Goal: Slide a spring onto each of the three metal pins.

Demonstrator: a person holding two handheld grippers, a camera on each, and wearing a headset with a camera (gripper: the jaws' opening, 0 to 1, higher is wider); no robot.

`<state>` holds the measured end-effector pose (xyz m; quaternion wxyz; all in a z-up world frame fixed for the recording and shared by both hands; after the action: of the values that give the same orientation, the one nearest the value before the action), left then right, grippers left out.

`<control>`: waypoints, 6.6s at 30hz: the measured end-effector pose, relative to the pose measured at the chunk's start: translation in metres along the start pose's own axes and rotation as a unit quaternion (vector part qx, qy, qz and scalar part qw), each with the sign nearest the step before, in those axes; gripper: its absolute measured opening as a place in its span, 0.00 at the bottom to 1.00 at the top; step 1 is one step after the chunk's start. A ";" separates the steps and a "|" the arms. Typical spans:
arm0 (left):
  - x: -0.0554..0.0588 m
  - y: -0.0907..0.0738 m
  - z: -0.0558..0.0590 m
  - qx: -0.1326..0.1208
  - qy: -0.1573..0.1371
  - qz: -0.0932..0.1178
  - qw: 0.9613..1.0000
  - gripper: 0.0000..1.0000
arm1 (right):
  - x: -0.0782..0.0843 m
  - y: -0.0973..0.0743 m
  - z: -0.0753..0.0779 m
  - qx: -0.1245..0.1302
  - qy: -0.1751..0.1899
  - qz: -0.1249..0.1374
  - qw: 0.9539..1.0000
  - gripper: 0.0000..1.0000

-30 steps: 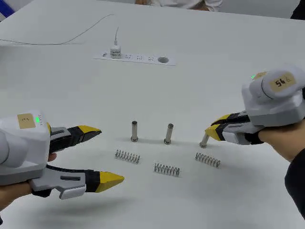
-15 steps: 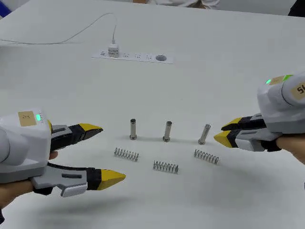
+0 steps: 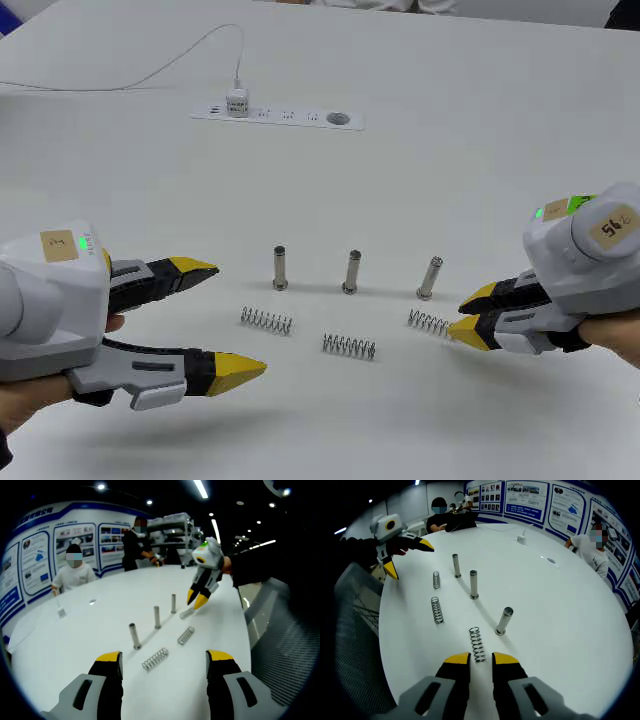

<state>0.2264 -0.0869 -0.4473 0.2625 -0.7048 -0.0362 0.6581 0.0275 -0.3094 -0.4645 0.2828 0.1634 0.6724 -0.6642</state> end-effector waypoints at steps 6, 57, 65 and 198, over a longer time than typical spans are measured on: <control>-0.001 0.001 0.001 0.002 -0.001 0.001 1.000 0.68 | 0.001 0.006 -0.001 -0.010 -0.020 -0.020 1.000 0.17; -0.015 0.049 0.027 0.095 0.056 -0.011 0.994 0.50 | -0.039 0.000 -0.038 -0.071 -0.097 -0.024 0.992 0.11; -0.017 0.055 0.031 0.107 0.063 -0.008 0.992 0.45 | -0.053 0.002 -0.050 -0.086 -0.123 -0.017 0.989 0.11; -0.029 0.069 0.051 0.140 0.134 -0.012 0.981 0.15 | -0.100 -0.007 -0.090 -0.119 -0.189 0.009 0.975 0.12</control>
<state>0.1539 -0.1414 -0.4493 0.3686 -0.7422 0.0832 0.5534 0.0870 -0.2058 -0.4029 0.4287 0.0061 0.6793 -0.5955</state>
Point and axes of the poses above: the centre of the closed fingertips' face, and the gripper's own axes: y roughly forward along the fingers, z roughly to its right, x roughly out of its underside, the point moved 8 cm from there along -y, roughly backward along the fingers, and after that the axes turned 1 degree about -y, right-handed, at the moved point
